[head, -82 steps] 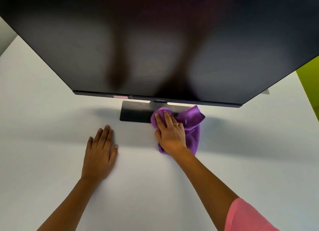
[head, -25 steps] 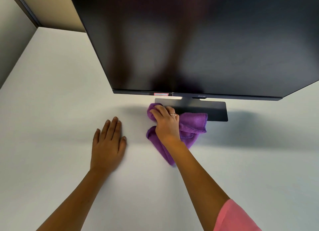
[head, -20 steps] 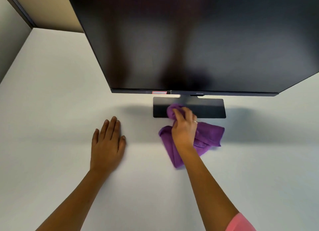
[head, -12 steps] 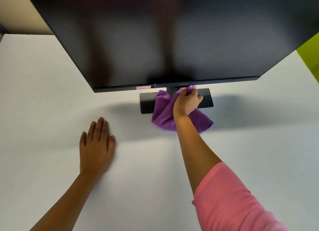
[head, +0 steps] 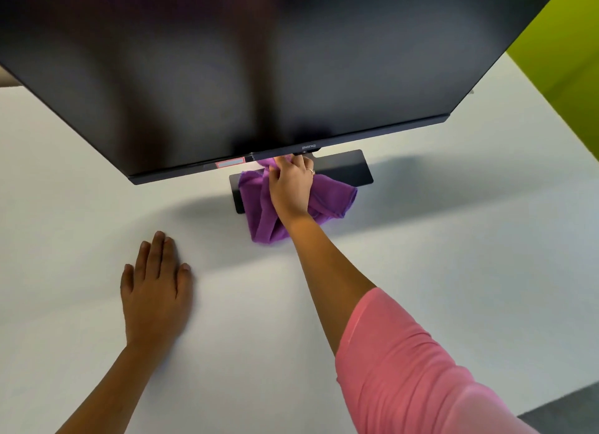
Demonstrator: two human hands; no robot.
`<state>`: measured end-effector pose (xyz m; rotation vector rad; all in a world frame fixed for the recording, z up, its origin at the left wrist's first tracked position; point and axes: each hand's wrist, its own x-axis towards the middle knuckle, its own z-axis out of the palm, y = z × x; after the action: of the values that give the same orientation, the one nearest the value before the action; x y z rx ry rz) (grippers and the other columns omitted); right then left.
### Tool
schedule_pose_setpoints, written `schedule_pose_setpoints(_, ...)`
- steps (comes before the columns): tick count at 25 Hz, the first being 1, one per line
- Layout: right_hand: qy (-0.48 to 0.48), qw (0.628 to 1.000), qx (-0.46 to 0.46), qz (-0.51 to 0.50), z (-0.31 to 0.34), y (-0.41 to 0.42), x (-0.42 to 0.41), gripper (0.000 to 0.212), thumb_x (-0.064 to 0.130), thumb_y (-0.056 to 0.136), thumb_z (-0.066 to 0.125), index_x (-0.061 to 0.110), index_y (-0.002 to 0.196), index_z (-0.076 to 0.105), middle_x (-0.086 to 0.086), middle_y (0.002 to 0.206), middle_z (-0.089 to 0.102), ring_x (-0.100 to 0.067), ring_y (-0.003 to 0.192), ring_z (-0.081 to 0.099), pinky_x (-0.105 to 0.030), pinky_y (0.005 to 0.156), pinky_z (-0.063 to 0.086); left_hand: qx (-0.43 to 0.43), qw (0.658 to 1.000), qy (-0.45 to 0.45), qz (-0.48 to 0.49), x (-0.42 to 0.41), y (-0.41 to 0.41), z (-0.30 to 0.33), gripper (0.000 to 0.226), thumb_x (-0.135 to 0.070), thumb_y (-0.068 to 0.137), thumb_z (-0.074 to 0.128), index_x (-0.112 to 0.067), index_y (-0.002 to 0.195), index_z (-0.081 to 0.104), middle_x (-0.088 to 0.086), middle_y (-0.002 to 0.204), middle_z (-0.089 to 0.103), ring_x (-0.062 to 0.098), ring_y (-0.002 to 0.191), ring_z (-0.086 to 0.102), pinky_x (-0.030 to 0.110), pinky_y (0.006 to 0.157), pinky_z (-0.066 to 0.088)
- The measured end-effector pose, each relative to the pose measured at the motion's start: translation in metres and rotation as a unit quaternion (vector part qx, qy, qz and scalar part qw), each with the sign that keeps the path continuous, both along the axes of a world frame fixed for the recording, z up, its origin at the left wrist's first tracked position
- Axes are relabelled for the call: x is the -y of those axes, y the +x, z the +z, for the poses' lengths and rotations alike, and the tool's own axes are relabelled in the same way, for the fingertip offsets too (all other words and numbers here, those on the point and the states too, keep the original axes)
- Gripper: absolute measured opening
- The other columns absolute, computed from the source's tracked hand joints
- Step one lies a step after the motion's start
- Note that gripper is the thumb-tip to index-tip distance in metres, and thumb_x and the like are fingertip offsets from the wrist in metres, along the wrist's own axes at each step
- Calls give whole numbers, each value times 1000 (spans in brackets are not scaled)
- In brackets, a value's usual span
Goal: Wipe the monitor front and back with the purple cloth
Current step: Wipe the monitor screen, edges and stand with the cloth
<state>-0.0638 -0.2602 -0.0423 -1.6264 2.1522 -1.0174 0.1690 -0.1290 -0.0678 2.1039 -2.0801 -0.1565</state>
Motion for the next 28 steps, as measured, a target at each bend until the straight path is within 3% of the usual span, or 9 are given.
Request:
schedule_pose_setpoints(5, 0, 995, -101, -14, -11, -31, -18, 29, 19, 95, 47, 12, 120, 60, -10, 129, 55, -37, 119, 41, -42, 83, 40, 2, 1000, -3, -7, 0, 2, -1, 57, -31, 93, 25, -2, 140, 41, 12, 152, 34, 33, 140, 30, 56, 104, 29)
schedule_pose_setpoints(7, 38, 990, -115, -69, -13, -52, -19, 34, 18, 96, 44, 11, 128, 53, -11, 138, 47, -39, 126, 36, -48, 92, 40, -1, 1000, -1, -4, 0, 2, -1, 58, -32, 93, 25, -3, 141, 40, 12, 152, 33, 32, 140, 29, 56, 105, 28)
schedule_pose_setpoints(10, 103, 978, -158, -87, -14, -68, -11, 43, 18, 100, 36, 8, 142, 35, -11, 153, 27, -34, 143, 15, -51, 113, 19, -1, 1000, -3, -4, 0, 1, 0, 58, -32, 93, 24, -3, 141, 39, 12, 152, 33, 32, 141, 29, 55, 106, 27)
schedule_pose_setpoints(11, 108, 978, -165, -67, -14, -67, -9, 44, 18, 99, 35, 9, 142, 34, -11, 153, 26, -32, 144, 14, -50, 115, 16, -1, 1000, -3, -6, 0, 1, 1, 58, -32, 93, 25, -2, 141, 40, 13, 152, 34, 33, 140, 30, 56, 106, 27)
schedule_pose_setpoints(13, 101, 981, -166, -17, -10, -58, -9, 43, 21, 96, 39, 10, 138, 40, -12, 148, 35, -31, 141, 25, -49, 114, 25, 0, 1000, -3, -7, 0, -1, 2, 58, -31, 93, 25, -1, 140, 40, 14, 151, 34, 34, 140, 31, 56, 105, 28)
schedule_pose_setpoints(17, 70, 979, -169, 89, -1, -32, -20, 43, 19, 88, 51, 13, 130, 49, -11, 134, 49, -32, 121, 48, -46, 97, 44, -3, 1000, -2, 0, -2, -2, 5, 59, -31, 92, 25, -1, 140, 40, 13, 152, 34, 34, 140, 30, 56, 106, 27)
schedule_pose_setpoints(23, 16, 948, -165, 272, -10, 1, -60, 40, 13, 87, 57, 18, 127, 57, -5, 137, 51, -30, 125, 46, -45, 102, 38, -15, 1000, 4, -1, -3, -3, 7, 62, -34, 92, 22, -3, 143, 37, 10, 154, 30, 31, 142, 26, 54, 110, 22)
schedule_pose_setpoints(25, 0, 956, -171, 240, -13, -24, -66, 40, 11, 87, 59, 17, 126, 59, -8, 136, 52, -33, 125, 47, -47, 102, 39, -14, 1000, 8, 1, -3, -3, 7, 62, -35, 92, 21, -4, 143, 37, 9, 154, 29, 30, 143, 25, 54, 111, 22)
schedule_pose_setpoints(28, 50, 984, -158, 64, -10, -72, -72, 43, 10, 89, 54, 18, 132, 54, -12, 141, 46, -35, 127, 43, -46, 104, 39, -14, 1000, 12, 3, -4, -2, 8, 62, -36, 92, 20, -5, 144, 36, 9, 155, 29, 30, 143, 25, 53, 111, 22)
